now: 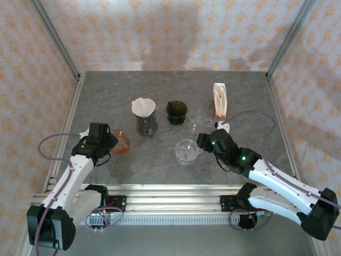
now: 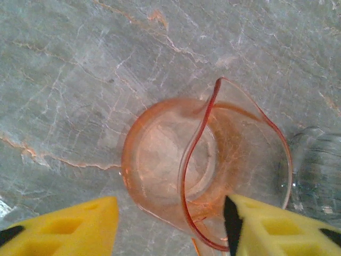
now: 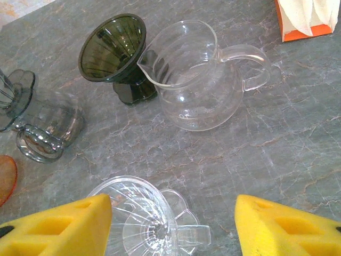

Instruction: Place the coffee filter in the dripper

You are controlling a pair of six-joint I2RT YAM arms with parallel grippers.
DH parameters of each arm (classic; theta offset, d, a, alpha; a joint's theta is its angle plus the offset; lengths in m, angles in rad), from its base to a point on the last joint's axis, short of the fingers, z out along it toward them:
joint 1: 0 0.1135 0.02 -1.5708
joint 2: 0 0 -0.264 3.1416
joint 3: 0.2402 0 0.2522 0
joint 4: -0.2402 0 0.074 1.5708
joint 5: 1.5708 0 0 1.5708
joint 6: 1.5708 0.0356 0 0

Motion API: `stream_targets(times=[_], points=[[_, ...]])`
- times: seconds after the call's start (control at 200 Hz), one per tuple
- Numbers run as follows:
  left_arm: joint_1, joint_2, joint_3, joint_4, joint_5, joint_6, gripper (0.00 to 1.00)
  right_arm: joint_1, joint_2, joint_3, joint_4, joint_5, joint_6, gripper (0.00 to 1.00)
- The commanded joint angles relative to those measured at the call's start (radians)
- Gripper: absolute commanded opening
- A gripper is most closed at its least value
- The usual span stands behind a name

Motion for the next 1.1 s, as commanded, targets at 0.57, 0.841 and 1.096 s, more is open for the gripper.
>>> stream_targets(times=[0.57, 0.841, 1.096], points=[[0.022, 0.059, 0.0, 0.003, -0.01, 0.046, 0.14, -0.004, -0.02, -0.018, -0.004, 0.034, 0.027, 0.63], [-0.002, -0.06, 0.013, -0.093, 0.061, 0.093, 0.0, -0.004, -0.011, -0.021, -0.004, 0.042, 0.038, 0.63], [-0.268, -0.097, 0.081, -0.197, -0.026, 0.084, 0.0, -0.004, -0.001, -0.023, -0.01, 0.051, 0.047, 0.63]])
